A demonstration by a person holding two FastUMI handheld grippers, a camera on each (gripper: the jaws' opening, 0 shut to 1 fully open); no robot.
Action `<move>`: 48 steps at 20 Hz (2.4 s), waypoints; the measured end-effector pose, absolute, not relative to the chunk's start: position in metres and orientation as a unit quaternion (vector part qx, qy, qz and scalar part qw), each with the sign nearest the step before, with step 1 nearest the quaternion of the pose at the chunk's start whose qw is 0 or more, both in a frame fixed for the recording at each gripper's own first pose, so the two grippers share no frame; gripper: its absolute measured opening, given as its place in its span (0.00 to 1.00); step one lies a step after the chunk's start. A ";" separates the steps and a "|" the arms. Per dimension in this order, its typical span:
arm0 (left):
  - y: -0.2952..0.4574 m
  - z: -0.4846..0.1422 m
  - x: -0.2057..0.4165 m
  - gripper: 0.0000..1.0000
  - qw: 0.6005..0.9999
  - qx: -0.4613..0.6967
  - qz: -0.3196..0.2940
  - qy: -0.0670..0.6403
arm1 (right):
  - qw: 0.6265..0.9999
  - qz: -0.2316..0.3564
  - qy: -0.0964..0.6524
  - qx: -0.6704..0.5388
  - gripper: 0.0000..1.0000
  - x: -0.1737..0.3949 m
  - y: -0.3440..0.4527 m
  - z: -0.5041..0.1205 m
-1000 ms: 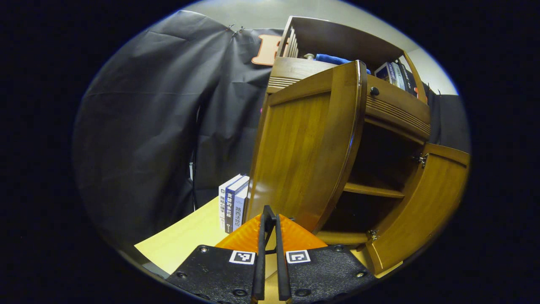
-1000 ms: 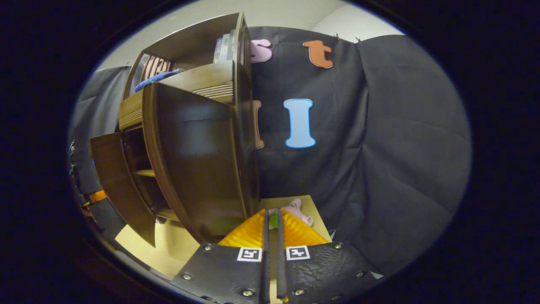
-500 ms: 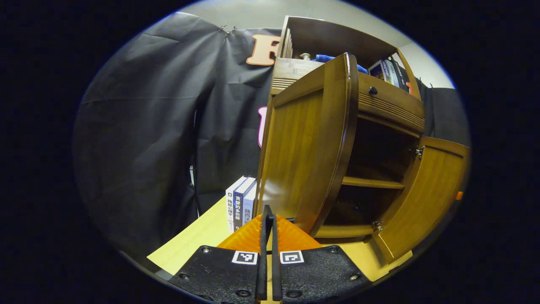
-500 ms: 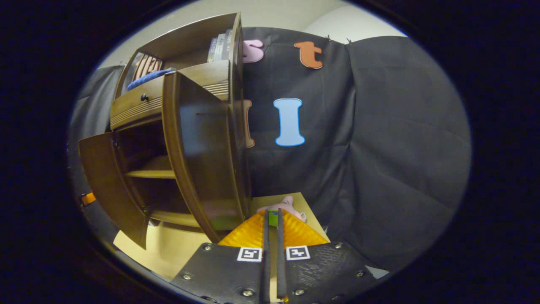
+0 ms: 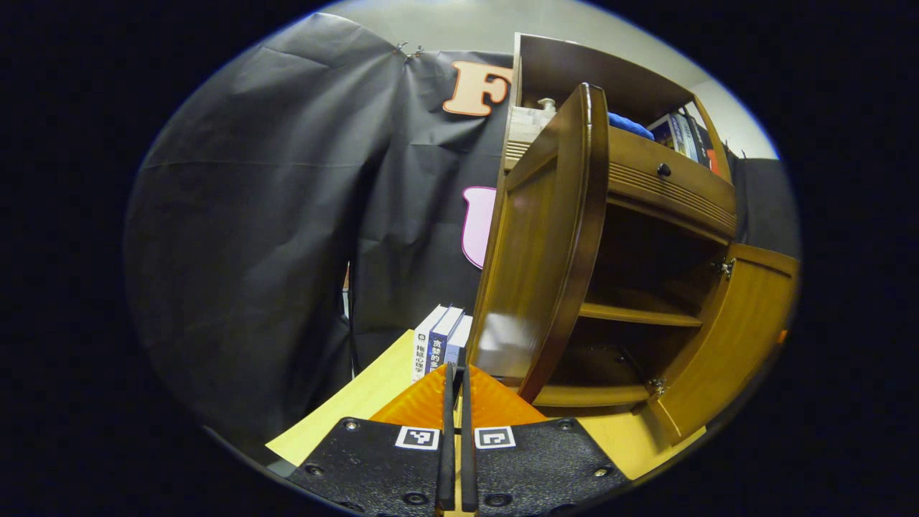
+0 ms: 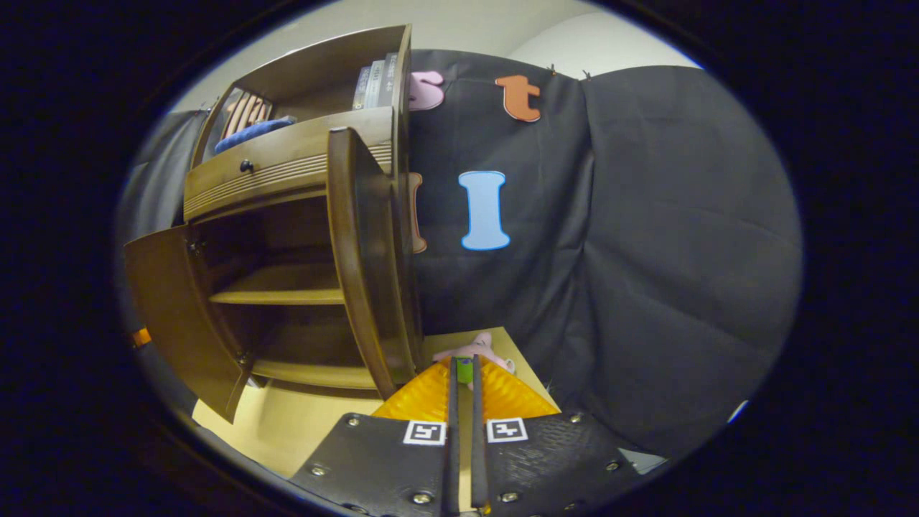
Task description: Open the right door of the double-door shoe cabinet with the right hand, and open the left door with the left hand.
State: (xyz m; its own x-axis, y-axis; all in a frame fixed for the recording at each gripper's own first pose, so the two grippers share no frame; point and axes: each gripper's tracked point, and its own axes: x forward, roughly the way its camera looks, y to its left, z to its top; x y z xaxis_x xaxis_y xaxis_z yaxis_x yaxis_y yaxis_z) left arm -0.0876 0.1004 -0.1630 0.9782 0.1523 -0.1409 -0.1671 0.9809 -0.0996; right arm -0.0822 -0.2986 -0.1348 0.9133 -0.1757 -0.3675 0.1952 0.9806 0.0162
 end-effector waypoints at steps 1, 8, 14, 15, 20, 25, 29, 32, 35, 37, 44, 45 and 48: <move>0.102 -0.163 -0.087 0.04 0.993 -0.051 0.080 0.068 | 0.977 -0.097 0.186 0.026 0.06 -0.084 -0.297 -0.135; 0.117 -0.163 -0.087 0.04 0.994 -0.046 0.070 0.069 | 0.976 -0.112 0.185 0.035 0.07 -0.097 -0.285 -0.138; 0.127 -0.162 -0.086 0.04 0.995 -0.035 0.053 0.072 | 0.975 -0.123 0.178 0.039 0.06 -0.108 -0.265 -0.137; 0.131 -0.162 -0.087 0.04 0.996 -0.036 0.049 0.072 | 0.975 -0.125 0.177 0.042 0.06 -0.109 -0.261 -0.137; 0.138 -0.163 -0.086 0.04 0.996 -0.035 0.033 0.074 | 0.975 -0.127 0.173 0.049 0.06 -0.119 -0.235 -0.139; 0.149 -0.161 -0.088 0.04 0.997 -0.028 0.037 0.070 | 0.977 -0.114 0.172 0.049 0.06 -0.120 -0.206 -0.145; 0.157 -0.157 -0.096 0.04 0.996 -0.033 0.045 0.063 | 0.979 -0.092 0.173 0.051 0.07 -0.113 -0.181 -0.151; 0.164 -0.152 -0.105 0.05 0.996 -0.041 0.051 0.057 | 0.981 -0.072 0.173 0.049 0.07 -0.105 -0.166 -0.153; 0.169 -0.140 -0.116 0.05 0.996 -0.043 0.060 0.050 | 0.983 -0.054 0.170 0.048 0.06 -0.095 -0.155 -0.153; 0.166 -0.123 -0.122 0.05 0.996 -0.042 0.060 0.041 | 0.984 -0.042 0.167 0.053 0.07 -0.087 -0.148 -0.153; 0.125 -0.013 -0.129 0.05 0.999 -0.015 0.036 -0.036 | 0.992 0.007 0.122 0.034 0.07 -0.065 -0.114 -0.105; 0.115 -0.003 -0.128 0.13 0.998 -0.013 0.029 -0.045 | 0.994 0.014 0.109 0.027 0.07 -0.062 -0.109 -0.094; 0.083 0.026 -0.122 0.01 0.997 0.002 0.006 -0.077 | 0.996 0.043 0.080 0.024 0.07 -0.053 -0.088 -0.068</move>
